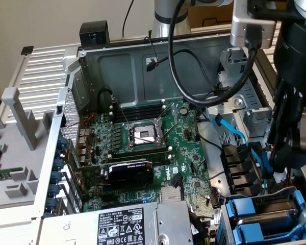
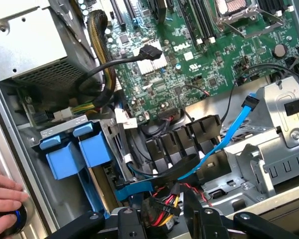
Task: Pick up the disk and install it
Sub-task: 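Insert the first disk wire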
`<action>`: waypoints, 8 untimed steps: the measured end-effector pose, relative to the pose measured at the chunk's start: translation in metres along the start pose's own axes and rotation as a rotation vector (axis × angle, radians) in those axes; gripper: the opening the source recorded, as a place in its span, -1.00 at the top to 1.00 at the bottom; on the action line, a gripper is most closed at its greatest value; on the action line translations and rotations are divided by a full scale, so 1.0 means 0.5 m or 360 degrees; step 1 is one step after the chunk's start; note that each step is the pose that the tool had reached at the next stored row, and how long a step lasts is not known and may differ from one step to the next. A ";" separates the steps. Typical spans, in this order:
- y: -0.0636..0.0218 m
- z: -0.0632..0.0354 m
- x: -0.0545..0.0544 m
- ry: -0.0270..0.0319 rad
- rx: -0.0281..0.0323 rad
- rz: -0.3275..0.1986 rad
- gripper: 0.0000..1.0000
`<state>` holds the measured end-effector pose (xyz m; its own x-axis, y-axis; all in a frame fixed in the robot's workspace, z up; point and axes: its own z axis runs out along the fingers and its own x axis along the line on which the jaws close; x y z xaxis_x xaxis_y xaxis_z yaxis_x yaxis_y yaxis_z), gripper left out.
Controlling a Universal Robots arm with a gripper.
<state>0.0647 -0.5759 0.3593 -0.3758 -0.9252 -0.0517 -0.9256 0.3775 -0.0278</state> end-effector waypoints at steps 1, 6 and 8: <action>0.000 0.000 0.000 0.00001 0.00001 0.0002 0.10; -0.010 0.001 -0.004 0.00000 -0.00013 0.0003 0.10; -0.011 0.001 -0.005 0.00004 -0.00014 0.0008 0.10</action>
<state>0.0709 -0.5759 0.3591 -0.3803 -0.9234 -0.0515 -0.9238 0.3819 -0.0267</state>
